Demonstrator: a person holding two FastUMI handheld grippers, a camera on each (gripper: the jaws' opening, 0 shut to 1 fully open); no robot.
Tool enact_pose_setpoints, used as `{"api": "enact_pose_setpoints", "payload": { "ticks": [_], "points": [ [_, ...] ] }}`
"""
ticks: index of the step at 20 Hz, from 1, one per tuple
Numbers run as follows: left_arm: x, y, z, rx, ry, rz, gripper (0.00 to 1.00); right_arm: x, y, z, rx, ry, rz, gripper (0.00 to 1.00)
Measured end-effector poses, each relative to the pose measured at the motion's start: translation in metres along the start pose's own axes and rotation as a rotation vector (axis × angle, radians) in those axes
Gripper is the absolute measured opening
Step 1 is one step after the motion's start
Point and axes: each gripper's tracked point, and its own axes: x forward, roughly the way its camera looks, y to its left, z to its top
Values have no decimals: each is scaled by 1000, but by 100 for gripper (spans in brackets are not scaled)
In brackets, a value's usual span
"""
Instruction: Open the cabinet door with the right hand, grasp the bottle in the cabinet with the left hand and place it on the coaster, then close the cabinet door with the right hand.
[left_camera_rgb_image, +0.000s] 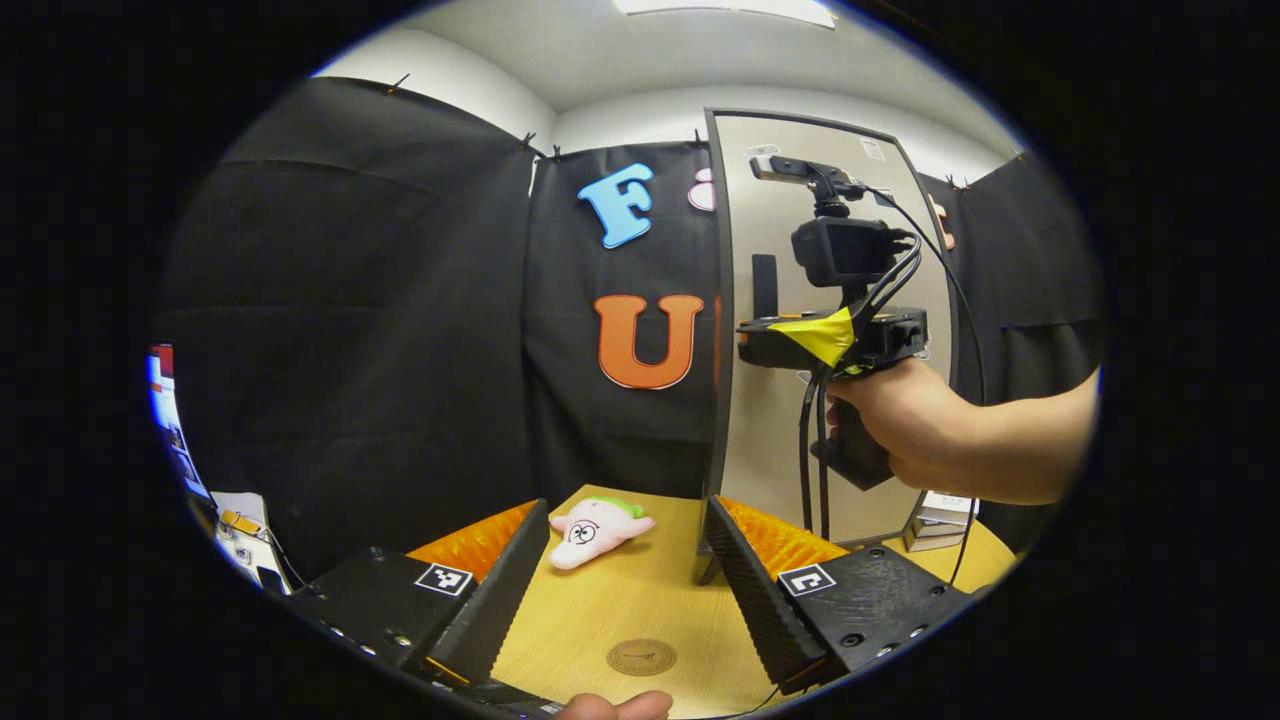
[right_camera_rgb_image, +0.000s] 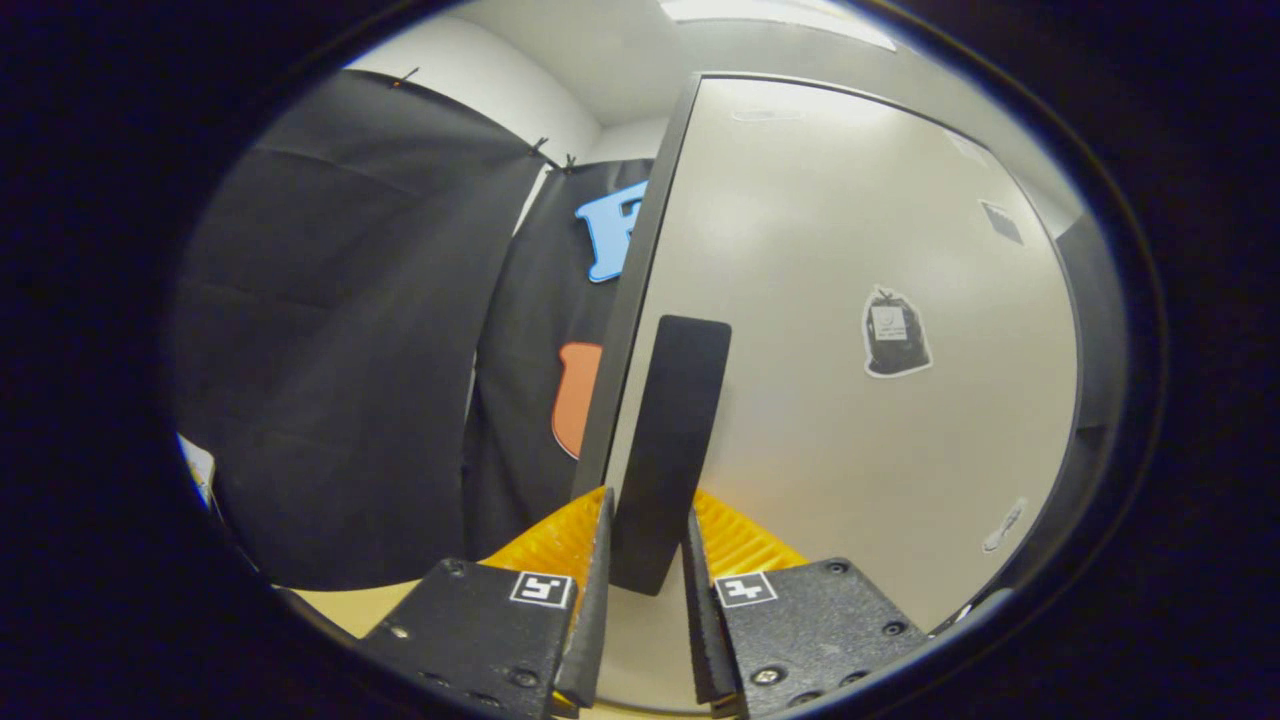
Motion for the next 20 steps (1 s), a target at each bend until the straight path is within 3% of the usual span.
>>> {"api": "enact_pose_setpoints", "payload": {
  "ticks": [3,6,11,20],
  "points": [
    [-8,20,-1,-16,-9,34,95,-1,2,-2,71,68,14,33],
    [-13,40,-4,-36,-10,57,95,-7,3,-1,69,94,40,29],
    [-13,51,-11,-86,-20,60,95,-31,9,4,81,138,131,24],
    [0,23,-24,-25,9,-64,95,-95,2,16,130,198,336,22]
  ]
}}
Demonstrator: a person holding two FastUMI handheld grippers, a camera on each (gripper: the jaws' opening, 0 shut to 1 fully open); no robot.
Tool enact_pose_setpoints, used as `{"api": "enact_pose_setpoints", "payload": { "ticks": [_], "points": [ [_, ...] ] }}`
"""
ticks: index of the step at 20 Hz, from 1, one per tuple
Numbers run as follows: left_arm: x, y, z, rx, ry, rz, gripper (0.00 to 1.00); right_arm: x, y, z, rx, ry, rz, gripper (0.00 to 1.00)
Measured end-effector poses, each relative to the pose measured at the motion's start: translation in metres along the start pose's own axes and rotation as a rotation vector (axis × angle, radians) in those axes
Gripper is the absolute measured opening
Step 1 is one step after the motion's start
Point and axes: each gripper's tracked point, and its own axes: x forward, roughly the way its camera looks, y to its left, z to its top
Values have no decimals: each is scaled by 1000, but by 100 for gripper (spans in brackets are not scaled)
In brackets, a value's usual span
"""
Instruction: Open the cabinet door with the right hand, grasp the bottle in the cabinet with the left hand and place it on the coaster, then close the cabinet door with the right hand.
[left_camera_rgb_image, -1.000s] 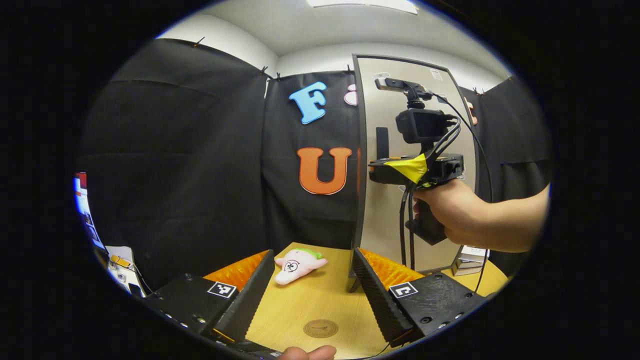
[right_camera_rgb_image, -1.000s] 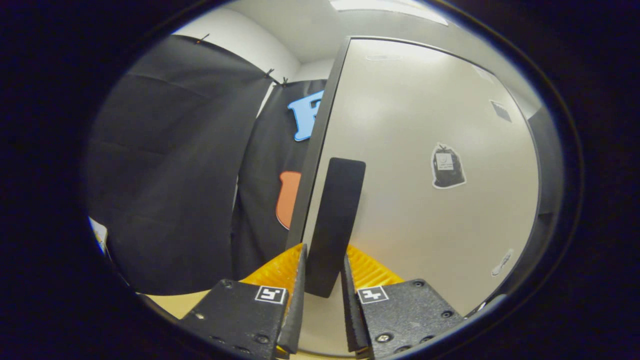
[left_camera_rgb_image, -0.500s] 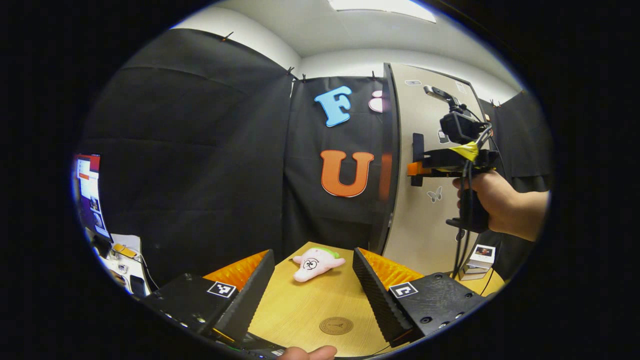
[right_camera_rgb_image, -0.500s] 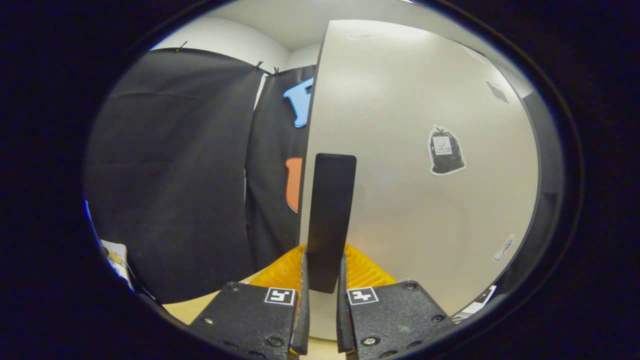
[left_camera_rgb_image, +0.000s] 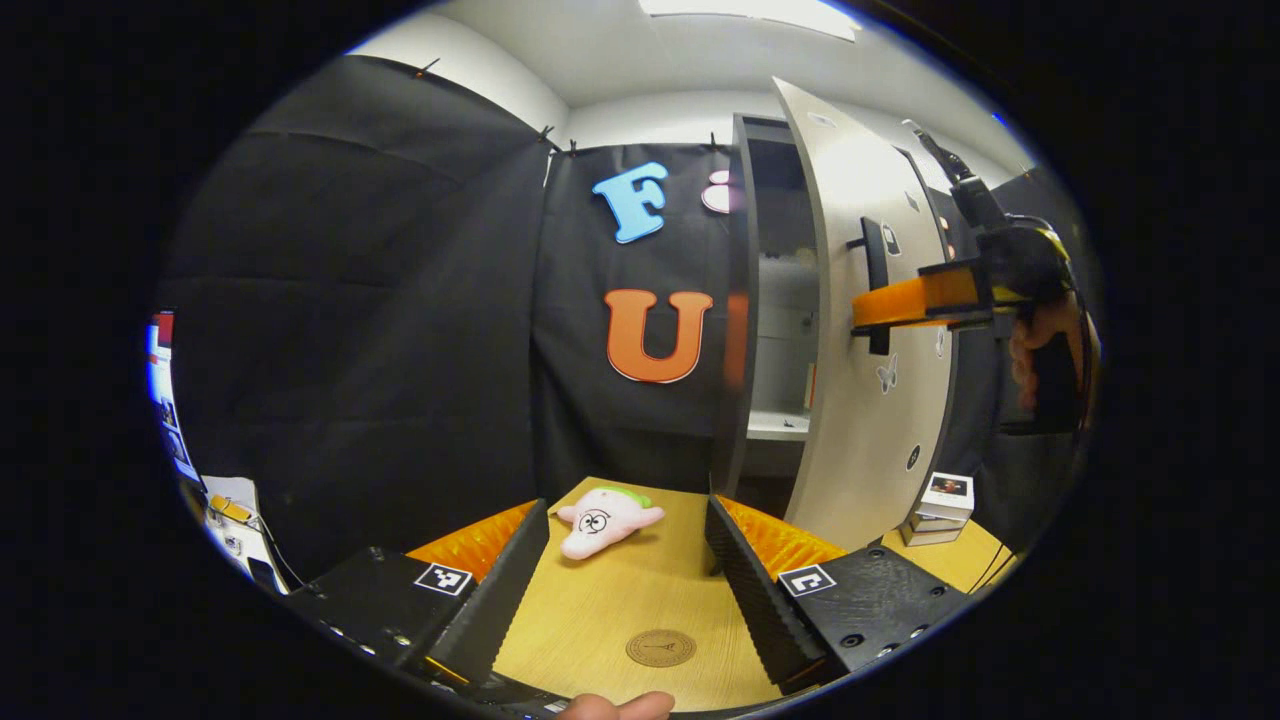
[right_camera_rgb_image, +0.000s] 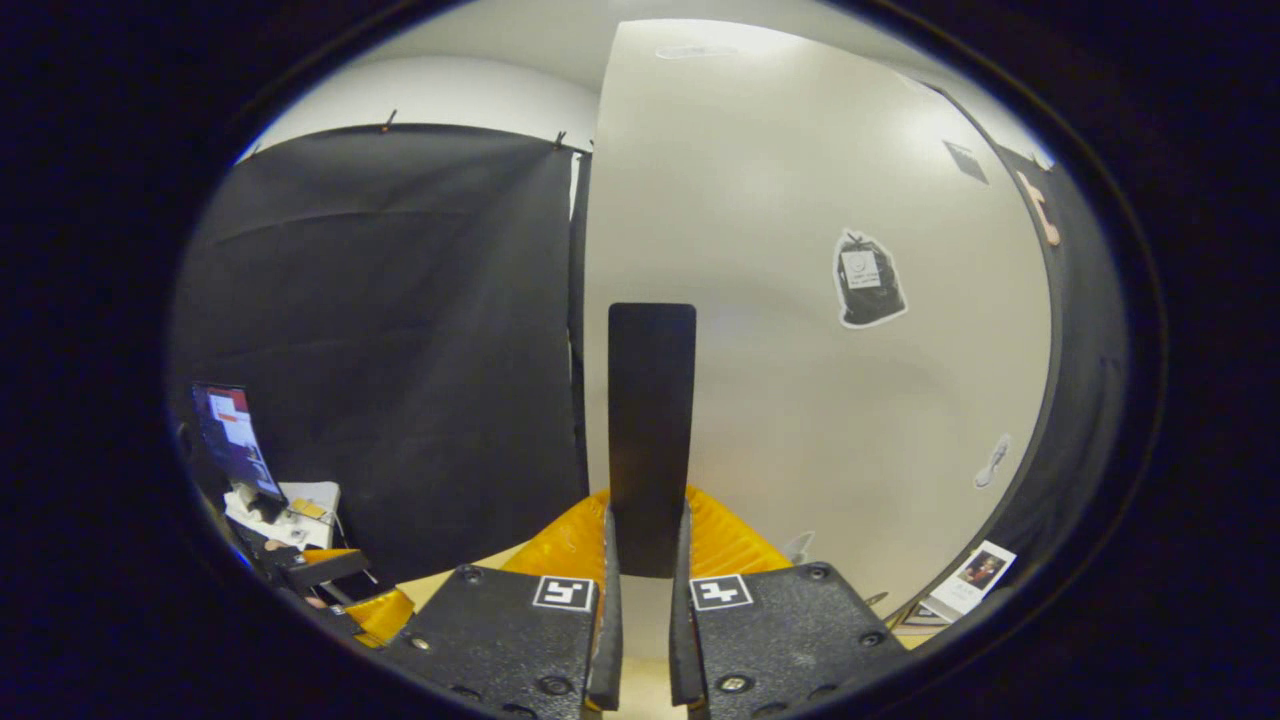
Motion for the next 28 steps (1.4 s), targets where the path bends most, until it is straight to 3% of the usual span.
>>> {"api": "enact_pose_setpoints", "payload": {
  "ticks": [6,9,10,11,13,15,20,23,24,25,27,28],
  "points": [
    [37,-26,-25,4,70,-71,96,-12,-7,-7,17,4,82,20],
    [54,-47,-18,31,66,-111,95,-20,-12,-9,11,-3,123,20],
    [61,-54,-14,38,56,-123,100,-22,-14,-9,6,-9,136,20],
    [67,-61,-9,42,47,-139,95,-25,-16,-9,14,-10,146,20],
    [74,-79,-6,55,41,-168,95,-30,-22,-10,38,-10,141,20],
    [84,-108,-1,64,34,-211,95,-29,-31,-12,54,-11,78,19],
    [120,-180,11,81,19,-302,95,-48,-47,-15,140,-34,-168,18],
    [158,-213,25,82,-10,-317,95,-51,-52,-14,119,-52,-273,18],
    [170,-222,31,86,-22,-314,100,-49,-54,-13,104,-52,-314,18],
    [182,-231,37,81,-34,-315,95,-52,-56,-13,93,-58,-350,18],
    [205,-251,46,59,-34,-325,95,-53,-60,-13,93,-73,-426,17],
    [217,-257,50,49,-35,-323,100,-52,-63,-13,79,-78,-455,18]
  ]
}}
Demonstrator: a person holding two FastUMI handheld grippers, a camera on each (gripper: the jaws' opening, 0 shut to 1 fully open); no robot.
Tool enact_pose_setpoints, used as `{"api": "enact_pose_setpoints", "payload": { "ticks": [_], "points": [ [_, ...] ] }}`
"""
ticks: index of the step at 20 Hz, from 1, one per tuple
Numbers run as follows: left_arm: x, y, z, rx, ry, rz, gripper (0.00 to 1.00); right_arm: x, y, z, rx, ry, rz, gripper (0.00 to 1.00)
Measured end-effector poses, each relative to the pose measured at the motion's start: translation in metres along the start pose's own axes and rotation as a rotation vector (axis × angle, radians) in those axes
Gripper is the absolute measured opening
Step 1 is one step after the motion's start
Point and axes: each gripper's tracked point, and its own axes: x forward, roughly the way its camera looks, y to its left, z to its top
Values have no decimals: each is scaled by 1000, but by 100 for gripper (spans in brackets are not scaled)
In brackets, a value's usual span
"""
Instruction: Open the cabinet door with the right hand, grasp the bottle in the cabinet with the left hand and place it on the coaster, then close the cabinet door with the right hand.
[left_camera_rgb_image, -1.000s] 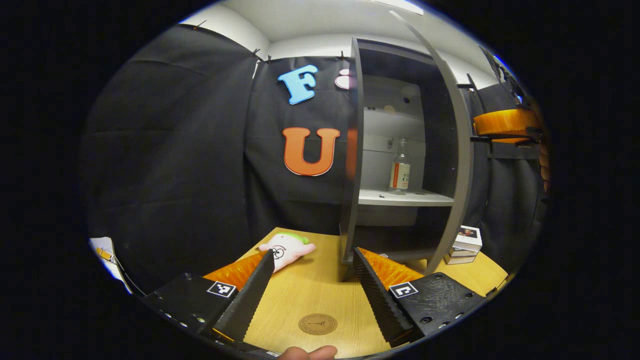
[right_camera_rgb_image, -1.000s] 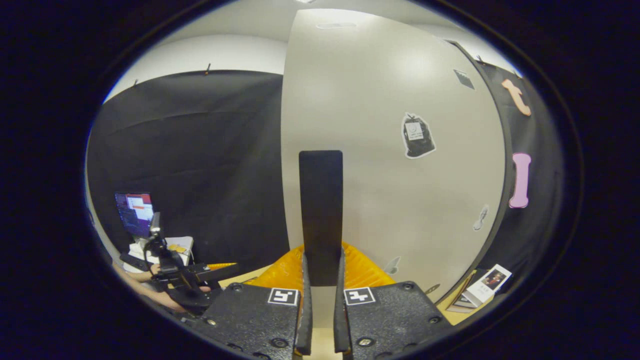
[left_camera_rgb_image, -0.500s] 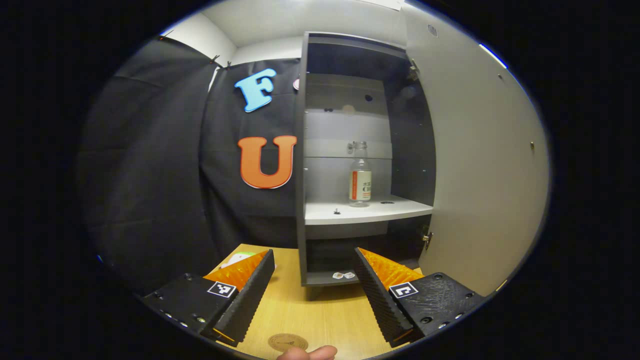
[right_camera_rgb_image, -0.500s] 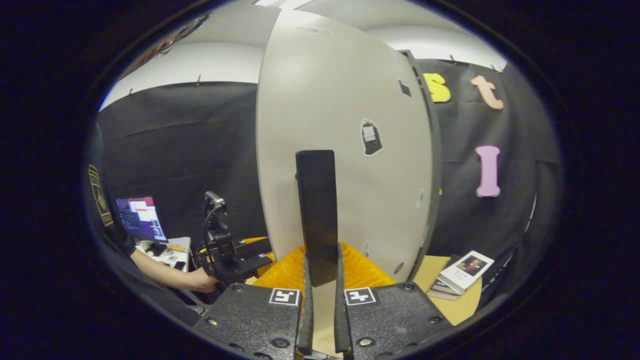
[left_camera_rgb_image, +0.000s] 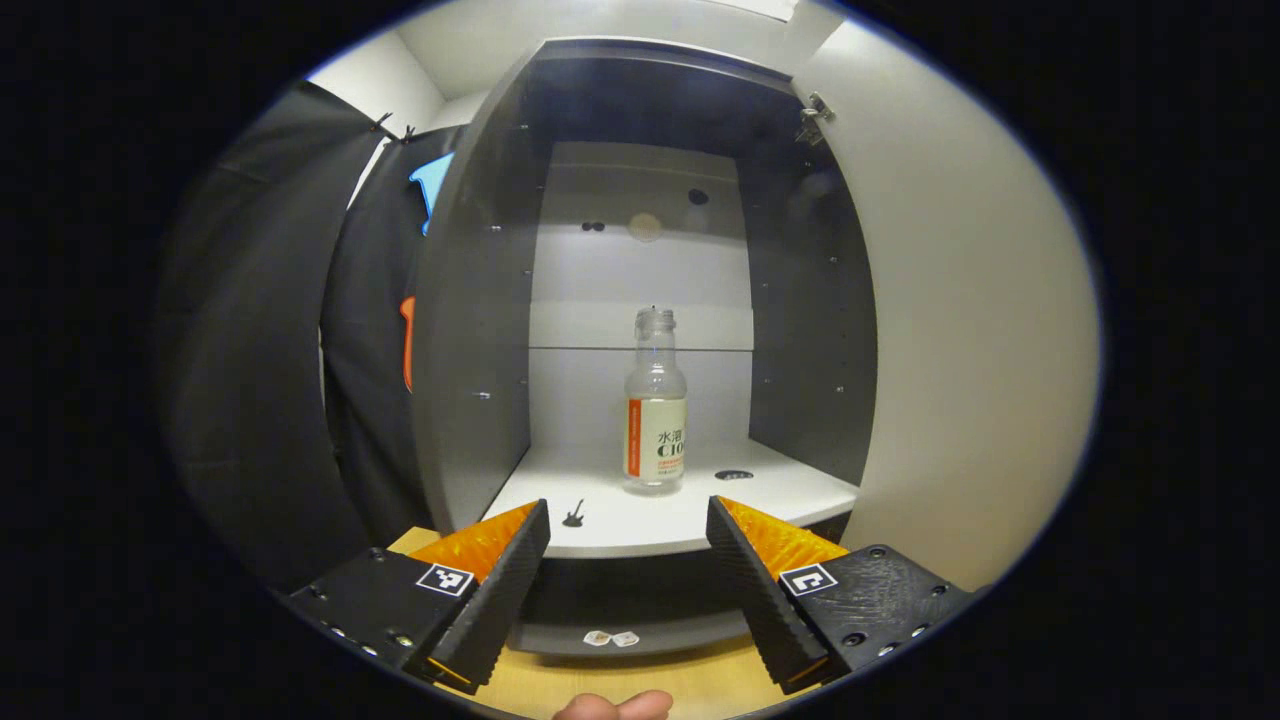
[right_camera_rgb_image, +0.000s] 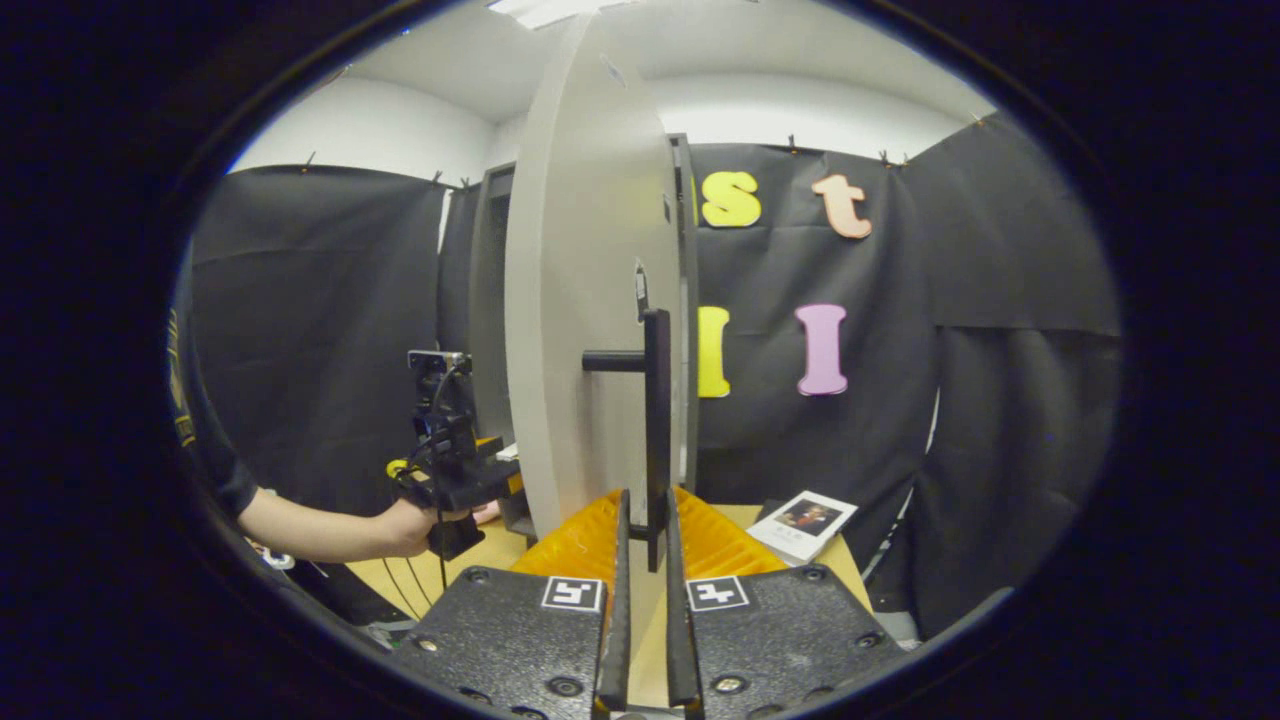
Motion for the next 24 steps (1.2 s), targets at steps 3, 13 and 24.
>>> {"api": "enact_pose_setpoints", "payload": {
  "ticks": [3,13,24],
  "points": [
    [30,-4,4,-10,-1,11,95,4,-4,1,-67,-5,-41,10],
    [108,-17,15,-32,35,24,95,11,-38,17,-104,-19,-123,80],
    [176,-5,26,31,51,99,95,34,-39,15,-93,0,-12,96]
  ]
}}
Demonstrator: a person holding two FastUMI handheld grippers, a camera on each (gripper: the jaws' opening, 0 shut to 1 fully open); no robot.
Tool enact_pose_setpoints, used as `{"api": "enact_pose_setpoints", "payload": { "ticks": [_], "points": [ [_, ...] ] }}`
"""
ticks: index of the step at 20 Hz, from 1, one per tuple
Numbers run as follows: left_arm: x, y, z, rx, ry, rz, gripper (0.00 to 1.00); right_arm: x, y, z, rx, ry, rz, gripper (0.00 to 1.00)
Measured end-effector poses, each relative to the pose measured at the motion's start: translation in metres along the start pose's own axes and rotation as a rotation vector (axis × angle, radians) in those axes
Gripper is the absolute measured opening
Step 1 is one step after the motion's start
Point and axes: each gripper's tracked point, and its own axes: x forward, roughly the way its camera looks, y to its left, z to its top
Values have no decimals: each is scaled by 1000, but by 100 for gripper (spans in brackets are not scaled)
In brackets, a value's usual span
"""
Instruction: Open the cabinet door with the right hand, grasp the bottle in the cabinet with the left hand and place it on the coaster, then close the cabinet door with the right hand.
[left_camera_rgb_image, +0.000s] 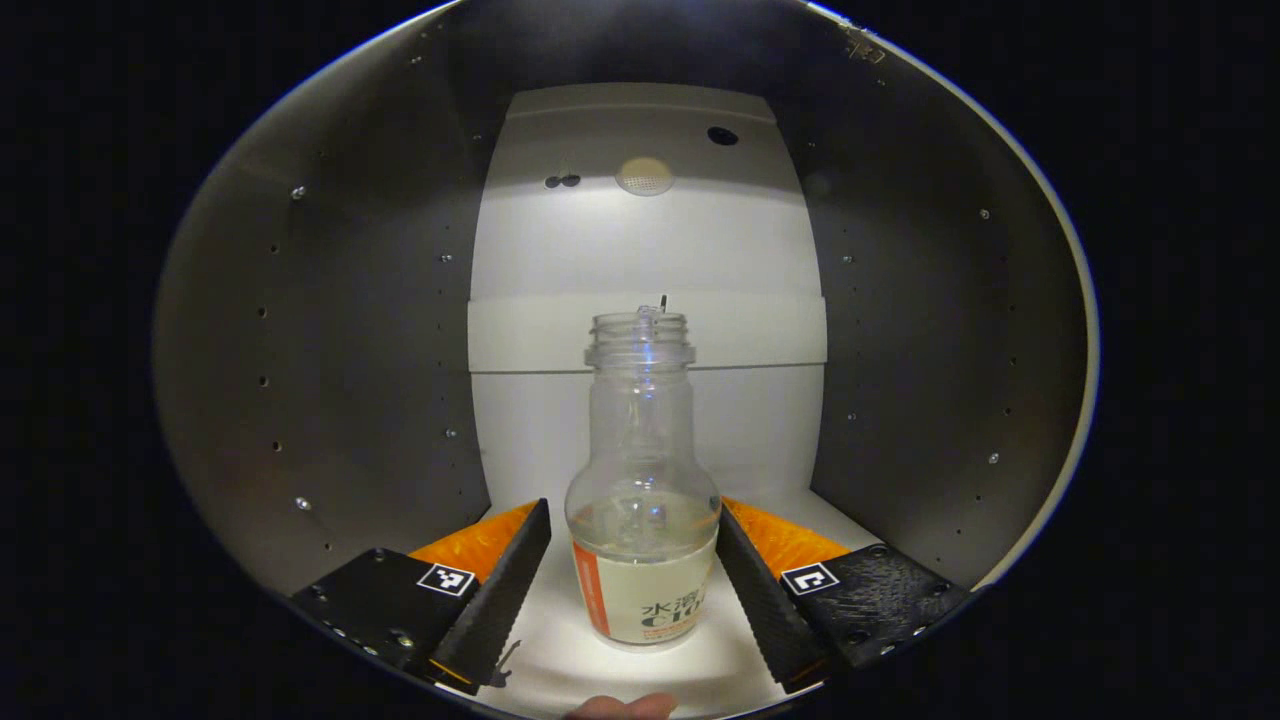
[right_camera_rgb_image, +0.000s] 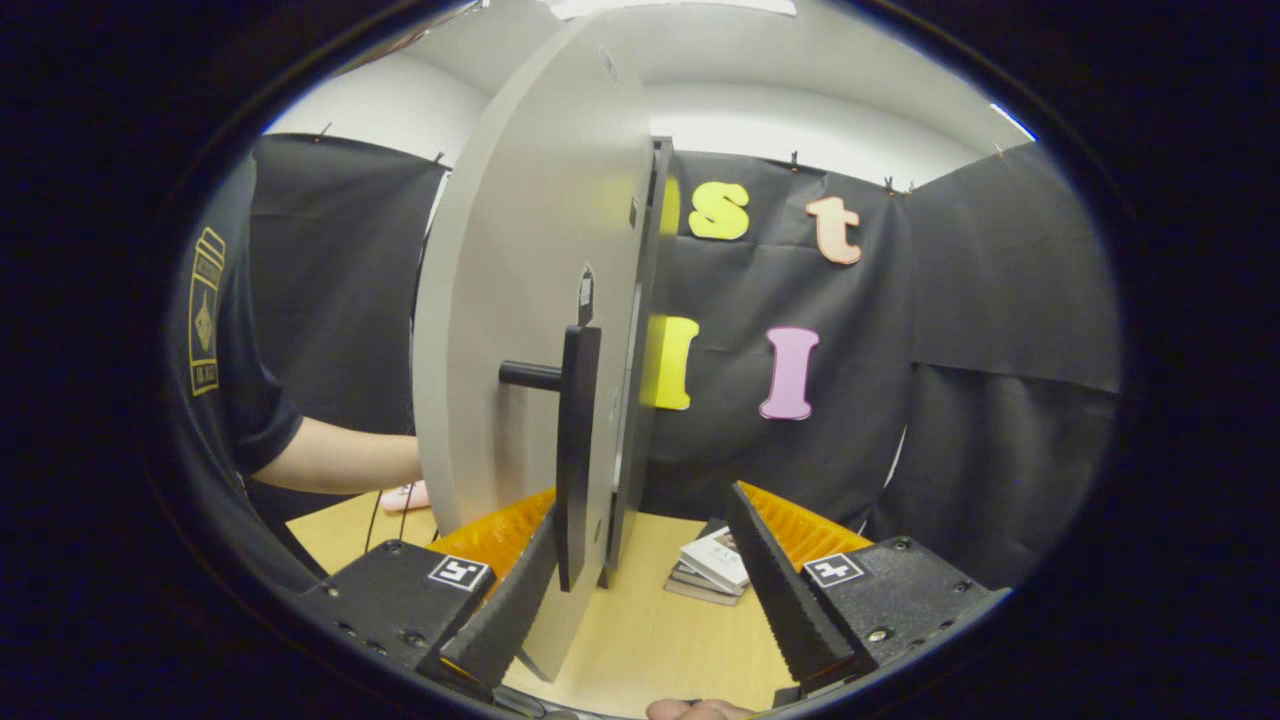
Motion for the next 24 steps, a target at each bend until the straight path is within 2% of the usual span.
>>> {"api": "enact_pose_setpoints", "payload": {
  "ticks": [4,5,6,7,8,9,11,12,14,16,18,20,24],
  "points": [
    [9,-6,-24,-45,115,-32,95,9,1,-2,18,1,46,96],
    [11,-5,-29,-51,134,-30,95,11,3,-3,28,3,58,99],
    [10,-4,-29,-44,130,-21,75,12,2,-3,32,2,69,96],
    [9,-5,-27,-38,129,-23,89,13,2,-1,31,1,77,99],
    [9,-5,-23,-34,114,-26,77,15,2,-2,30,0,87,99],
    [7,-3,-17,-24,91,-22,77,16,3,-2,30,-2,98,96],
    [1,-3,-3,-8,40,-14,77,19,2,-3,36,-5,114,99],
    [-5,-3,3,-7,25,-15,76,19,3,-3,42,-7,126,96],
    [-16,1,13,-12,13,-5,76,23,4,-3,48,-9,151,100],
    [-34,3,23,-35,15,11,76,26,6,-2,45,-12,185,97],
    [-59,7,42,-42,-32,3,76,32,11,-2,67,-17,258,100],
    [-81,13,54,-53,-50,-3,76,34,18,-7,149,-1,349,99],
    [-131,33,64,-50,-95,1,76,34,15,1,106,-36,424,100]
  ]
}}
